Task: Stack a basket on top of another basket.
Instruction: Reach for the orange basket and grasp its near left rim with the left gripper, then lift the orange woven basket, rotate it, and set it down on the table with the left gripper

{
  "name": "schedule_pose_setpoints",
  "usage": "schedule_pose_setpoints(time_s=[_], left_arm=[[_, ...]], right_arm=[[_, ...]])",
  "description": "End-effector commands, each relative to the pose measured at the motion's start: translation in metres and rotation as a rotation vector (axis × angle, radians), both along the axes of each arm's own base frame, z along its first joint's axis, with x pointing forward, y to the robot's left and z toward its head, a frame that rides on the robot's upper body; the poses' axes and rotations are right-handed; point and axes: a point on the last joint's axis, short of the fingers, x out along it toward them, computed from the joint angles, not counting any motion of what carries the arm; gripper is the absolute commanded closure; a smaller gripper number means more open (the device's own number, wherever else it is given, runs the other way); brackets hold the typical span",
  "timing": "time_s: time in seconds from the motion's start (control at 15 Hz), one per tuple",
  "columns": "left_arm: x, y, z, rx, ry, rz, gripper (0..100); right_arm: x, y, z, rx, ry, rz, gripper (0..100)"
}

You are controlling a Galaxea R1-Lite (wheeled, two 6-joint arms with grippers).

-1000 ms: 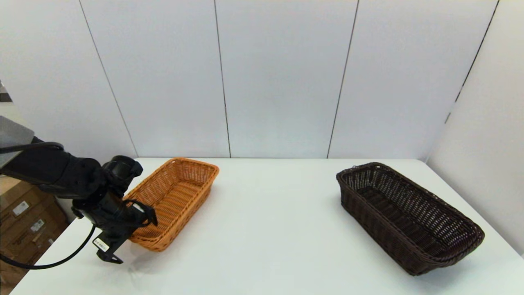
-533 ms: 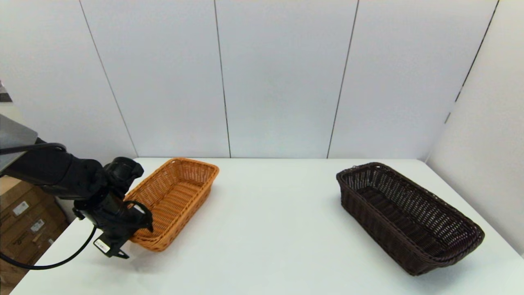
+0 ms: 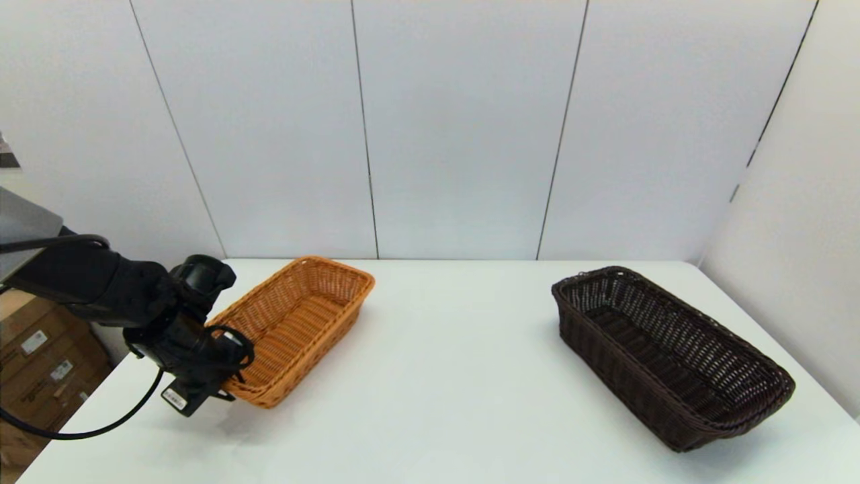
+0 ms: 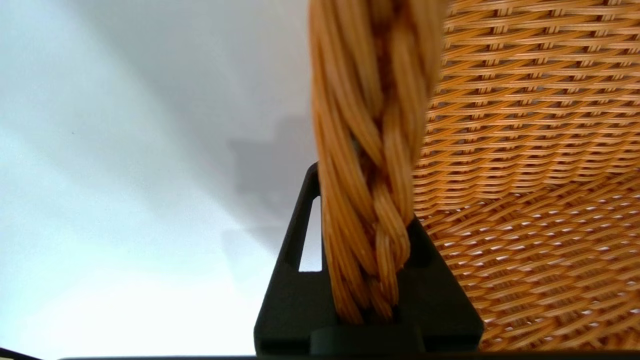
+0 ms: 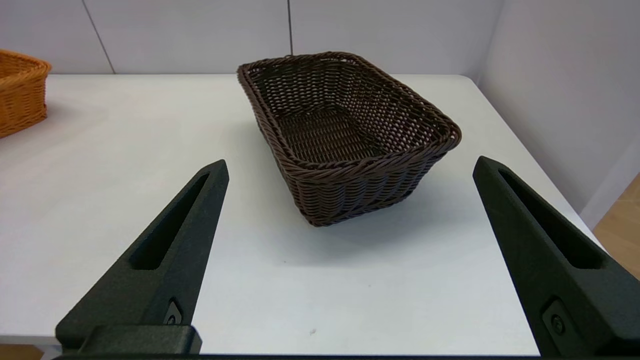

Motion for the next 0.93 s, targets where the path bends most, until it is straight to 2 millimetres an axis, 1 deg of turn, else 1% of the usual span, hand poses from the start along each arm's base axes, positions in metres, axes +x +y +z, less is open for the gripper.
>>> schedule_pose_setpoints(time_s=[0.07, 0.27, 0.4, 0.47, 0.53, 0.6, 0.67, 0.73, 0.87, 0.93], left_arm=[[0.002, -0.001, 0.000, -0.010, -0.009, -0.012, 100], [0.000, -0.004, 0.011, -0.094, -0.054, -0.141, 100], [-0.002, -0.009, 0.019, -0.111, -0.082, -0.186, 100], [-0.005, -0.012, 0.027, -0.108, -0.113, -0.243, 100], [-0.006, -0.012, 0.031, -0.108, -0.129, -0.266, 100], [-0.009, -0.014, 0.041, -0.140, -0.172, -0.342, 100], [-0.012, -0.019, 0.048, -0.164, -0.204, -0.411, 100], [-0.017, -0.028, 0.055, -0.173, -0.233, -0.505, 100], [-0.023, -0.050, 0.056, -0.161, -0.235, -0.648, 100], [-0.025, -0.058, 0.057, -0.153, -0.239, -0.716, 100]], right_arm=[[0.000, 0.000, 0.000, 0.000, -0.002, 0.000, 0], [0.000, 0.000, 0.000, 0.000, -0.002, 0.000, 0], [0.000, 0.000, 0.000, 0.000, -0.002, 0.000, 0], [0.000, 0.000, 0.000, 0.000, -0.002, 0.000, 0], [0.000, 0.000, 0.000, 0.000, -0.001, 0.000, 0], [0.000, 0.000, 0.000, 0.000, -0.001, 0.000, 0], [0.000, 0.000, 0.000, 0.000, -0.002, 0.000, 0], [0.000, 0.000, 0.000, 0.000, -0.002, 0.000, 0], [0.000, 0.000, 0.000, 0.000, -0.002, 0.000, 0], [0.000, 0.000, 0.000, 0.000, -0.002, 0.000, 0]])
